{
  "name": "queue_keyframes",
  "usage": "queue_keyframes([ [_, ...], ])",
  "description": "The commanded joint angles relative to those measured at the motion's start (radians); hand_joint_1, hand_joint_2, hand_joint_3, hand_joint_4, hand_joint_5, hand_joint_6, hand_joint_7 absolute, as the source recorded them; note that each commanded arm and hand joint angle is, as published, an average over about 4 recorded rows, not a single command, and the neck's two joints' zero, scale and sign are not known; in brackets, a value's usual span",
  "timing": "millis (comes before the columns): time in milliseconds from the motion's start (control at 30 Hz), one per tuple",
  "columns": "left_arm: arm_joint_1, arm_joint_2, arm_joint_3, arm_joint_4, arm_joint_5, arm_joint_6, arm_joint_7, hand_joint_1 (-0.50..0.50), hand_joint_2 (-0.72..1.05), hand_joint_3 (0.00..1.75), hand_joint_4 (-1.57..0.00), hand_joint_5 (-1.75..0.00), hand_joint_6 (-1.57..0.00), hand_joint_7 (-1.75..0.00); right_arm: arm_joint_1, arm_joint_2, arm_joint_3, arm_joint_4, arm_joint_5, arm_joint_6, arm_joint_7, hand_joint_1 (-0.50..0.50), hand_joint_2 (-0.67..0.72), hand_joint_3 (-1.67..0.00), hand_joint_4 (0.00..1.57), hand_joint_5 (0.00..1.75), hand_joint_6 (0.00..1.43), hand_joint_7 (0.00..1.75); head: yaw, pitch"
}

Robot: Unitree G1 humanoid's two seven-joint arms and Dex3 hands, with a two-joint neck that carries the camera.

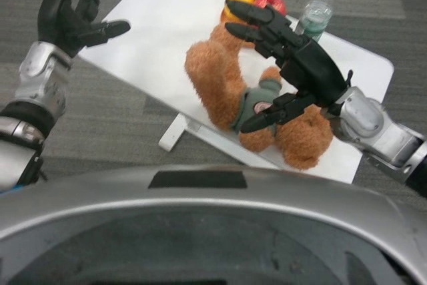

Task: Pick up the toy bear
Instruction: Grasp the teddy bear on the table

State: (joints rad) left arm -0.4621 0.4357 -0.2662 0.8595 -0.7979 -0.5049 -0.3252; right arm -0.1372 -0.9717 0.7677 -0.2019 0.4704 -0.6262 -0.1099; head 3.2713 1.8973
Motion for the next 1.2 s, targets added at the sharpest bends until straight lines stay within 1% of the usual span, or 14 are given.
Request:
queue_keyframes([
  [33, -0.018, 0.011, -0.011, 0.011, -0.004, -0.002, 0.001, 0.34, 0.52, 0.09, 0.0, 0.0, 0.0, -0.21, -0.032, -0.04, 0.066, 0.034, 0.002, 0.005, -0.001, -0.46, -0.41, -0.1, 0.0, 0.41, 0.0, 0.28, 0.014, -0.004],
  [167, -0.023, 0.014, -0.017, 0.017, -0.004, -0.001, 0.002, 0.35, 0.52, 0.07, 0.0, 0.0, 0.0, -0.21, -0.035, -0.047, 0.107, 0.063, 0.001, 0.005, 0.002, -0.46, -0.41, -0.16, 0.0, 0.39, 0.0, 0.28, 0.015, -0.004],
  [300, -0.024, 0.015, -0.024, 0.018, -0.007, -0.001, 0.002, 0.36, 0.52, 0.04, 0.0, 0.0, 0.0, -0.21, -0.07, -0.085, 0.206, 0.118, 0.001, 0.007, 0.003, -0.46, -0.45, -0.16, 0.0, 0.44, 0.0, 0.28, 0.008, -0.005],
  [467, -0.02, 0.014, -0.027, 0.016, -0.008, -0.001, 0.002, 0.37, 0.52, 0.09, 0.0, 0.0, 0.0, -0.21, -0.084, -0.097, 0.238, 0.167, -0.003, 0.007, 0.005, -0.46, -0.48, -0.24, 0.0, 0.48, 0.0, 0.28, -0.01, 0.0],
  [600, -0.008, 0.012, -0.026, 0.01, -0.009, -0.001, 0.002, 0.37, 0.52, 0.09, 0.0, 0.0, 0.0, -0.21, -0.102, -0.091, 0.259, 0.26, -0.009, 0.004, 0.065, -0.46, -0.48, -0.24, 0.0, 0.56, 0.0, 0.28, -0.028, 0.006],
  [700, 0.003, 0.01, -0.023, 0.01, -0.012, -0.002, 0.002, 0.37, 0.52, 0.09, 0.0, 0.0, 0.0, -0.21, -0.106, -0.037, 0.239, 0.347, -0.017, 0.003, 0.135, -0.46, -0.48, -0.32, 0.0, 0.58, 0.0, 0.28, -0.035, 0.015],
  [767, 0.007, 0.009, -0.022, 0.01, -0.012, -0.003, 0.002, 0.37, 0.52, 0.09, 0.0, 0.0, 0.0, -0.21, -0.103, 0.0, 0.211, 0.388, -0.023, 0.003, 0.177, -0.46, -0.48, -0.46, 0.0, 0.58, 0.0, 0.28, -0.036, 0.022],
  [833, 0.012, 0.008, -0.021, 0.009, -0.013, -0.004, 0.002, 0.37, 0.52, 0.09, 0.0, 0.0, 0.0, -0.21, -0.1, 0.054, 0.145, 0.433, -0.068, 0.026, 0.247, -0.46, -0.48, -0.59, 0.0, 0.58, 0.0, 0.28, -0.039, 0.032],
  [867, 0.015, 0.008, -0.02, 0.008, -0.014, -0.005, 0.002, 0.37, 0.52, 0.09, 0.0, 0.0, 0.0, -0.21, -0.091, 0.095, 0.079, 0.449, -0.127, 0.063, 0.311, -0.46, -0.48, -0.63, 0.0, 0.58, 0.0, 0.28, -0.04, 0.037],
  [933, 0.02, 0.008, -0.019, 0.007, -0.014, -0.007, 0.001, 0.37, 0.52, 0.04, 0.0, 0.0, 0.0, -0.21, -0.05, 0.204, -0.105, 0.451, -0.307, 0.177, 0.473, -0.46, -0.48, -0.65, 0.0, 0.58, 0.0, 0.28, -0.042, 0.038],
  [967, 0.023, 0.007, -0.018, 0.006, -0.016, -0.009, 0.001, 0.37, 0.52, 0.02, 0.0, 0.0, 0.0, -0.21, -0.02, 0.28, -0.227, 0.452, -0.442, 0.24, 0.595, -0.46, -0.46, -0.67, 0.0, 0.58, 0.0, 0.28, -0.042, 0.043],
  [1000, 0.025, 0.007, -0.018, 0.006, -0.017, -0.011, 0.001, 0.37, 0.52, 0.02, 0.0, 0.0, 0.0, -0.21, 0.001, 0.336, -0.311, 0.454, -0.539, 0.279, 0.684, -0.46, -0.45, -0.69, 0.0, 0.58, 0.0, 0.28, -0.041, 0.042],
  [1067, 0.03, 0.005, -0.018, 0.007, -0.022, -0.015, 0.002, 0.36, 0.52, 0.07, 0.0, 0.0, 0.0, -0.21, 0.011, 0.394, -0.376, 0.466, -0.65, 0.316, 0.779, -0.46, -0.41, -0.71, 0.0, 0.61, 0.0, 0.28, -0.04, 0.045],
  [1200, 0.037, 0.001, -0.017, 0.007, -0.027, -0.018, 0.002, 0.36, 0.52, 0.09, 0.0, 0.0, 0.0, -0.21, -0.012, 0.41, -0.381, 0.482, -0.71, 0.327, 0.786, -0.45, -0.41, -0.71, 0.0, 0.68, 0.0, 0.28, -0.045, 0.051],
])
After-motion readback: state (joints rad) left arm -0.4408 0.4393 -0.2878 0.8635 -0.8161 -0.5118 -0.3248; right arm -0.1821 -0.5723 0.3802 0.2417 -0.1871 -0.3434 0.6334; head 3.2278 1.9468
